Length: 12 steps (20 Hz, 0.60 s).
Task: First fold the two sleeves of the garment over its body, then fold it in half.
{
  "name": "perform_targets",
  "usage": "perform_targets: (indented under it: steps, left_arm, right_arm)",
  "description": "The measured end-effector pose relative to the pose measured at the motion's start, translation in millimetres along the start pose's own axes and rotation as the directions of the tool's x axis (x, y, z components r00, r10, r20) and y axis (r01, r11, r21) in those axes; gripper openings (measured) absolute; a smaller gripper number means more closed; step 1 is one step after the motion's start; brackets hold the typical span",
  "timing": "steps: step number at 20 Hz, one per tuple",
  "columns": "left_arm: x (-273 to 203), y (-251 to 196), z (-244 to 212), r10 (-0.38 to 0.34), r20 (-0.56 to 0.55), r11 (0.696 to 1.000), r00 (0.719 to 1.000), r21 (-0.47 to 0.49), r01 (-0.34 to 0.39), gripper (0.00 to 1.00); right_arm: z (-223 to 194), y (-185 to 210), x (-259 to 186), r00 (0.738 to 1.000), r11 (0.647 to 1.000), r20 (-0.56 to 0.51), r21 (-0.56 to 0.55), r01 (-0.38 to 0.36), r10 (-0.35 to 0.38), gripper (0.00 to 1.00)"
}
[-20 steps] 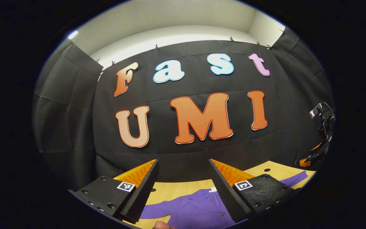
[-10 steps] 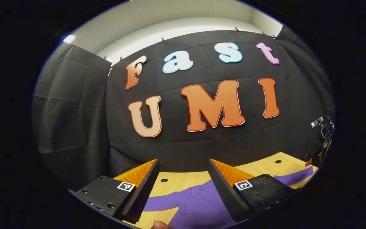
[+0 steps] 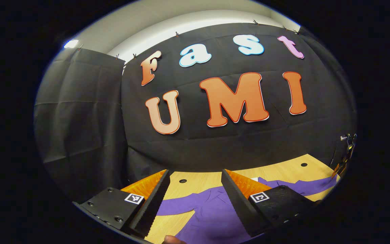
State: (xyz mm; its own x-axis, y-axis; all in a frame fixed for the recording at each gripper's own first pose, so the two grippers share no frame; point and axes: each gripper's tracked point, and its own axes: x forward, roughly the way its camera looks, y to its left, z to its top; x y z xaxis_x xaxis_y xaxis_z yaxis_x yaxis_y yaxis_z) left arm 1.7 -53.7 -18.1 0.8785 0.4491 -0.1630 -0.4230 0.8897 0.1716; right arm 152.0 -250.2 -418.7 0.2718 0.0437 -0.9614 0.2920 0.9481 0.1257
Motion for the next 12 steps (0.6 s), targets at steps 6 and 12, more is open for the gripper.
perform_targets:
  steps: [6, 12]
  left_arm:
    - [-0.9, -22.9, -5.8, -0.038, -0.04, 0.998, 0.998, 0.042, 0.039, 1.0]
    - [-3.2, -26.6, -11.6, -0.042, -0.068, 0.997, 0.997, 0.057, 0.046, 1.0]
  right_arm:
    - [-9.4, -17.8, 25.1, 0.996, 1.0, -0.087, -0.001, -0.023, 0.023, 0.95]
    - [-15.7, -28.6, 48.9, 0.99, 0.999, -0.141, 0.036, 0.01, -0.005, 0.94]
